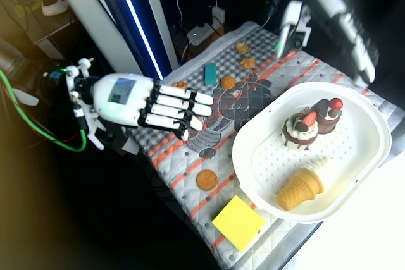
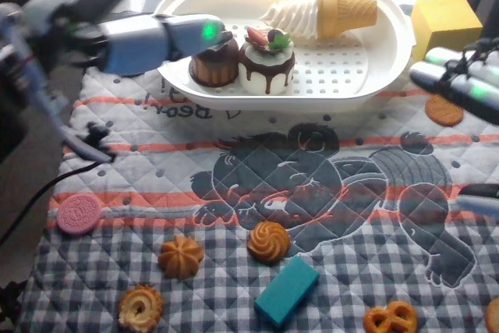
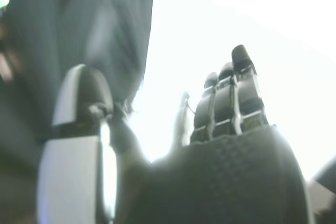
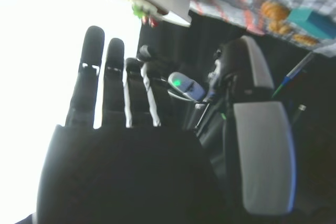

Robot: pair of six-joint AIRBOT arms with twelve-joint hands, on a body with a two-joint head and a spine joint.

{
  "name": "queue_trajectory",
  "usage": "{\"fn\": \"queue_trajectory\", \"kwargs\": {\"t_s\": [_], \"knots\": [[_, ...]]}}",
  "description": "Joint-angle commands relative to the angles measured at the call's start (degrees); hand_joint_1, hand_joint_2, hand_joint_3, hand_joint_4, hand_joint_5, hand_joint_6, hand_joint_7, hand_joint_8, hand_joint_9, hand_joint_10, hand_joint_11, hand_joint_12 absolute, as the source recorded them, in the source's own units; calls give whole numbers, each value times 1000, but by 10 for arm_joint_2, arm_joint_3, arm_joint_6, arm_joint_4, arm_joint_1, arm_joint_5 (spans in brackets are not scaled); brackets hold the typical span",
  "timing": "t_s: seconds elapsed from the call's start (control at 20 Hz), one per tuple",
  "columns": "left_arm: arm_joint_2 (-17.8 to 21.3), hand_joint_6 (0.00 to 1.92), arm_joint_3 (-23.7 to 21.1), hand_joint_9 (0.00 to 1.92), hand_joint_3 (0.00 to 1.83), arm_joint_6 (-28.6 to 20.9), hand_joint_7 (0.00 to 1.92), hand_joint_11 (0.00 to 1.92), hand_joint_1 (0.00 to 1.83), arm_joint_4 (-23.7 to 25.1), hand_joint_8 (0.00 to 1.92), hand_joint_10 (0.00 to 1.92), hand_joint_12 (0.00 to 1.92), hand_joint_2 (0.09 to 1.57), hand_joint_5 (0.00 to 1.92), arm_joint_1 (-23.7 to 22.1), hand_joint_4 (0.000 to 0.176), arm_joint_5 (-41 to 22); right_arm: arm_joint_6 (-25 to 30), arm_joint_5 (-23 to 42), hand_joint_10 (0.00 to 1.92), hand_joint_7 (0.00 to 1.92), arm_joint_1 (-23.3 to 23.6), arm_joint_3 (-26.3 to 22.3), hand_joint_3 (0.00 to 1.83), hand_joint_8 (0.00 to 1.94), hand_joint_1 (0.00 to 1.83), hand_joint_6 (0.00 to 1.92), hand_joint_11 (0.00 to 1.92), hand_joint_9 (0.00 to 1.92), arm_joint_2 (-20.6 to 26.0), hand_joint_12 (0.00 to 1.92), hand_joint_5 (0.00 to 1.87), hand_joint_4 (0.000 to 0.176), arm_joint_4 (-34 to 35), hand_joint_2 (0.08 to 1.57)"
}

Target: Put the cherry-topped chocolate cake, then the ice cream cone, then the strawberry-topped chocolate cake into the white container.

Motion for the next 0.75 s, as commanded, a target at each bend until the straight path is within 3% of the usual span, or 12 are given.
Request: {"fn": "queue_trajectory", "kwargs": {"t_s": [0.0,0.05,0.15,0.2,0.3,0.35,0.4,0.45,0.5,0.55,0.6,0.7], "knots": [[10,0,-8,45,9,-5,15,0,643,7,4,10,717,1204,9,7,176,-122,2,96,289,6,3,0,5,1,661,0,0,0,7,1010,0,0,6,1191],[25,0,-25,39,7,-6,9,0,648,0,2,6,763,1208,1,29,176,-154,2,106,247,0,2,0,4,0,664,0,0,0,10,1004,0,0,10,1191],[55,0,-58,26,4,-21,4,0,649,-19,2,13,436,1213,0,89,176,-236,2,128,198,0,2,-1,5,0,709,0,0,0,14,1018,0,0,20,1194],[67,0,-71,44,5,-28,18,0,637,-27,5,17,450,1227,0,116,176,-271,1,144,135,0,2,-3,8,0,691,0,0,0,18,1041,0,0,27,1201],[90,0,-98,37,3,-30,12,0,635,-44,1,4,371,1236,0,165,169,-341,-8,184,77,0,-3,-11,17,0,612,0,0,0,28,1233,0,18,46,1227],[97,0,-107,7,1,-30,2,0,690,-49,0,0,282,1237,0,179,152,-368,-13,204,26,0,-9,-16,20,0,605,0,0,0,35,1265,0,31,53,1238],[101,0,-113,1,4,-30,0,0,683,-50,0,0,229,1254,0,186,157,-389,-17,224,17,0,-16,-24,5,0,582,0,0,0,43,1270,0,47,62,1209],[104,0,-116,0,5,-30,0,0,694,-50,0,0,285,1268,0,190,172,-398,-21,241,7,0,-22,-29,0,0,618,0,0,0,50,1269,0,50,67,1191],[109,0,-119,0,12,-30,0,0,670,-50,0,0,288,1290,0,193,175,-410,-26,268,2,0,-31,-34,0,0,586,0,0,0,57,1269,0,28,75,1198],[114,0,-122,0,4,-30,0,0,710,-48,0,0,230,1279,0,195,160,-421,-28,294,0,0,-37,-36,6,0,574,0,0,0,62,1323,0,4,83,1220],[118,0,-126,0,0,-30,0,0,752,-44,0,0,100,1247,0,199,148,-431,-29,311,0,0,-43,-37,6,0,614,0,0,1,65,1447,0,14,88,1228],[124,0,-137,0,0,-29,0,0,799,-38,0,0,4,1206,0,211,159,-464,-33,341,9,0,-46,-38,0,0,646,0,0,19,74,1601,0,65,91,1218]]}}
